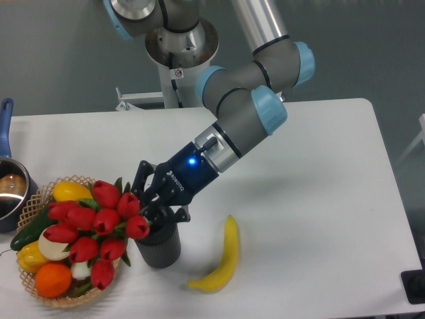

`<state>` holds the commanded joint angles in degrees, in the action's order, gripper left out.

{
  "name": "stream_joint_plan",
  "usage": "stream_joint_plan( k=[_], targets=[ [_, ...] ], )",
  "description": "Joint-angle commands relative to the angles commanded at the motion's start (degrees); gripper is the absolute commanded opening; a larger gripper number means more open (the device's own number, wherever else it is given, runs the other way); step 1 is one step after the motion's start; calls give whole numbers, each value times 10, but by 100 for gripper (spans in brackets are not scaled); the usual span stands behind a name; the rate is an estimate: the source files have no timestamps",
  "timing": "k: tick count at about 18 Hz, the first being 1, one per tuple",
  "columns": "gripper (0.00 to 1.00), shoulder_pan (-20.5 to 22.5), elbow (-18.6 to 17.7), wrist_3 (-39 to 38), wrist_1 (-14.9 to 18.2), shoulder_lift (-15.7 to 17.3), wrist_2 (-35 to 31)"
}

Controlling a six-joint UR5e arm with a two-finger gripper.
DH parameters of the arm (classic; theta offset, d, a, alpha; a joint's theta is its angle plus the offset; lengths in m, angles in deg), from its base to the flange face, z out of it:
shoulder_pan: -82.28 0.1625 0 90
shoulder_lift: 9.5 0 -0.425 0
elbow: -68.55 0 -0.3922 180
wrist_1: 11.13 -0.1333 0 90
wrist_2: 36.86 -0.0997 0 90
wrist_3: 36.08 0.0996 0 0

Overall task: Insert the flowers into the vase
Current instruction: 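Lower the tulip stems down into the black vase opening, then open the gripper to release the tulips and pull away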

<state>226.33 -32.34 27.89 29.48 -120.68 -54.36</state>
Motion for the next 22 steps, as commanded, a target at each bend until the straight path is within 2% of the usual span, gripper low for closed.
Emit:
stream_joint_plan(
  k=[3, 6, 10, 13, 14, 16, 18, 21, 22],
  targets=[
    [20, 7, -15, 14, 0, 0, 9],
    [24, 13, -19, 15, -1, 0, 10],
    [38, 19, -19, 20, 0, -3, 15],
    [55, 20, -19, 30, 0, -11, 16],
    [57, 20, -20, 32, 0, -11, 16],
    [67, 22, -27, 33, 0, -11, 15],
    [68, 24, -33, 33, 0, -9, 15],
    [83, 27, -43, 33, 0, -7, 14],
    [92, 30, -46, 37, 0, -6, 12]
  ],
)
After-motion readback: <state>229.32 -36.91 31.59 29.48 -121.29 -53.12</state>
